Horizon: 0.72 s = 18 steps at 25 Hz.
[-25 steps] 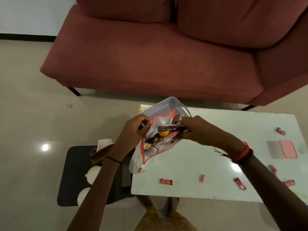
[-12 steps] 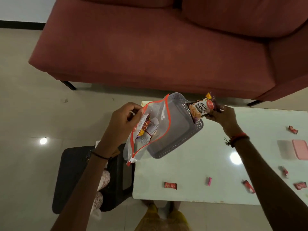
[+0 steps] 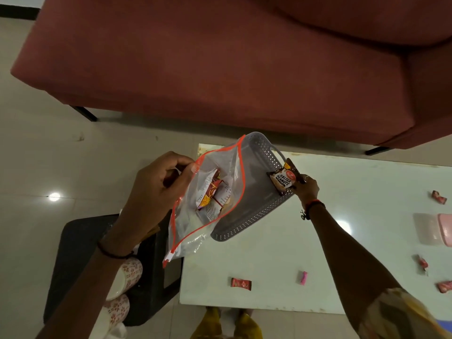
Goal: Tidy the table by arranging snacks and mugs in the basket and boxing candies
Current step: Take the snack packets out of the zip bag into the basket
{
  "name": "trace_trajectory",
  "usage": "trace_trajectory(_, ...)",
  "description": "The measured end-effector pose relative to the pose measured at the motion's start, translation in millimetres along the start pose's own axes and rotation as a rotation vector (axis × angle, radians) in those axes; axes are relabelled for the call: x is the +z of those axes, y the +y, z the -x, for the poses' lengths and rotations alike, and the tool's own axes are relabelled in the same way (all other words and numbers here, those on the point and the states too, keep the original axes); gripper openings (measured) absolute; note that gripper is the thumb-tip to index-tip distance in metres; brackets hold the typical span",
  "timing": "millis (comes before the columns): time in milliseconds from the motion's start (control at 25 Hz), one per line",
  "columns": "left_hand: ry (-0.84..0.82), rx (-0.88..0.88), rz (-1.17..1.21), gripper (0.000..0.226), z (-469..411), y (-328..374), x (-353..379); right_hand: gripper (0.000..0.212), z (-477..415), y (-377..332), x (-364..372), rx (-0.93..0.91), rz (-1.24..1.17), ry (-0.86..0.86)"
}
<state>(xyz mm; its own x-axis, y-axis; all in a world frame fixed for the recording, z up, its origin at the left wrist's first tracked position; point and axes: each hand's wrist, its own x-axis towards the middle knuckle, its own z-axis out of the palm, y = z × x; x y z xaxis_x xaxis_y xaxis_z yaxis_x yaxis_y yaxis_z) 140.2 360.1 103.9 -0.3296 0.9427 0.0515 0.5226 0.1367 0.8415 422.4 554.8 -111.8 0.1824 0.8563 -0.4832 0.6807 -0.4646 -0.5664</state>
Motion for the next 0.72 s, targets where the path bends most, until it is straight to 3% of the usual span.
trace_trajectory(240, -0.002, -0.01, 0.004, 0.016, -1.9, -2.4, 10.6, 0.024, -7.7, -0.2, 7.3, -0.026, 0.074, 0.02)
trace_trajectory(440, 0.01, -0.02, -0.007, 0.021, 1.9, 2.7, 14.7, 0.055, 3.6, -16.6, -28.8, 0.042, 0.123, -0.09)
trace_trajectory(600, 0.023, -0.01, -0.053, 0.023, 8.2, 9.6, 21.9, 0.019, 70.2, -75.5, -77.8, -0.37, 0.102, -0.007)
trace_trajectory(640, 0.028, -0.008, -0.078, 0.02, 9.5, 11.6, 24.4, 0.01, 96.8, -94.5, -92.5, -0.521, 0.047, -0.042)
trace_trajectory(720, 0.028, -0.008, -0.106, 0.017, 11.4, 17.8, 29.5, 0.009, 153.4, -129.6, -116.6, -0.817, 0.02, -0.285)
